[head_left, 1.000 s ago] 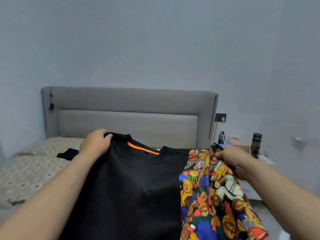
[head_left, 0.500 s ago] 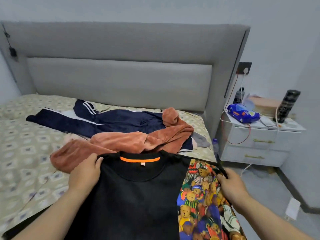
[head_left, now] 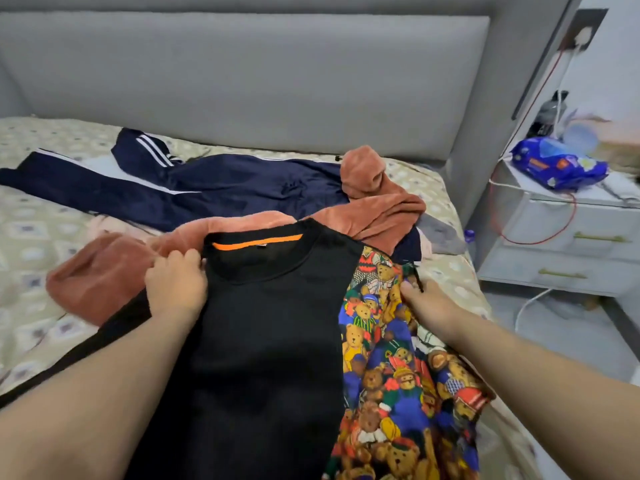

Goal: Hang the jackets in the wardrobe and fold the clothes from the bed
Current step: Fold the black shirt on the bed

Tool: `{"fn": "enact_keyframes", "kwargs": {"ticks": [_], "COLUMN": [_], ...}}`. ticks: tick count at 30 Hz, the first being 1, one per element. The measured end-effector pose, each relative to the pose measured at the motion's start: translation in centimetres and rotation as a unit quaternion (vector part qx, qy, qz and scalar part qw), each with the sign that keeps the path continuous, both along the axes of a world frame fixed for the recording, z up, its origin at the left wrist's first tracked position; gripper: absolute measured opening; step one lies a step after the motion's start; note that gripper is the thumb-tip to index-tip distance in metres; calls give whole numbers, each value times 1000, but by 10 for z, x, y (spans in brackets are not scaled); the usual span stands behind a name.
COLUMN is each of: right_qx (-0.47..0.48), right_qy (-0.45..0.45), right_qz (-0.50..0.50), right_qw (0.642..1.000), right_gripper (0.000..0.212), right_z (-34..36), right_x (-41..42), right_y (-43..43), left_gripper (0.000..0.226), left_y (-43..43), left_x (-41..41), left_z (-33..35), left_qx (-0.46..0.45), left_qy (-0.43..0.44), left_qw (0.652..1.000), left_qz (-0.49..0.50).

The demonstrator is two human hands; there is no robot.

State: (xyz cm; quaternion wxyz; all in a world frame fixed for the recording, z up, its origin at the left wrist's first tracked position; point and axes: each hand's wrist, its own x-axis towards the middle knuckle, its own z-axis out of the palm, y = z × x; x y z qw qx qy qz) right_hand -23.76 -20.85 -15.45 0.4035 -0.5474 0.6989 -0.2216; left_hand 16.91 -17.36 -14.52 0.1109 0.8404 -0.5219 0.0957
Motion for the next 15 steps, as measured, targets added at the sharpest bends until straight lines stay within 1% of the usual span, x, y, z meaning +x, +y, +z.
{"fn": "enact_keyframes", "kwargs": {"ticks": [1, 3, 4, 6, 7, 8, 9, 10, 11, 13, 14, 15], "right_qx": [34, 47, 53, 64, 76, 83, 88, 87, 81, 77, 82, 98], "right_qy": [1, -12, -19, -39, -58, -82, -113, -153, -188, -234, -250, -259], "right_qz": [28, 37, 32, 30, 34, 38, 43, 44, 28, -18, -36, -50], "right_qw": [999, 998, 998, 997, 995, 992, 989, 983, 979, 969, 964, 960], "right_gripper": [70, 88, 94, 99, 92, 71, 43, 26, 23, 30, 32, 36], "right_z": [-16, -36, -43, -23, -12, -2, 3, 8, 11, 11, 10, 4], "right_x": [-2, -7, -11, -7, -4, -2, -2, -4, -6, -9, -11, -15], "right_y": [1, -4, -9, 1, 9, 19, 29, 42, 55, 82, 98, 114], "left_gripper": [19, 21, 26, 34, 37, 39, 40, 42, 47, 65, 70, 69], "left_y": [1, -6, -12, -24, -27, -29, -27, -22, -14, 19, 41, 68], "left_x": [-2, 1, 3, 10, 13, 16, 17, 18, 15, 4, -3, -10], "left_z": [-12, -21, -20, -15, -12, -10, -8, -9, -9, -14, -18, -22], "left_qx": [33, 44, 48, 81, 107, 128, 136, 126, 111, 89, 96, 116], "left_qy": [-15, -32, -33, -13, 8, 30, 51, 68, 82, 98, 106, 111], "left_qw": [999, 999, 998, 997, 994, 991, 989, 989, 990, 988, 986, 983], "left_qz": [3, 3, 2, -1, 1, 0, -7, -20, -39, -74, -81, -88]}}
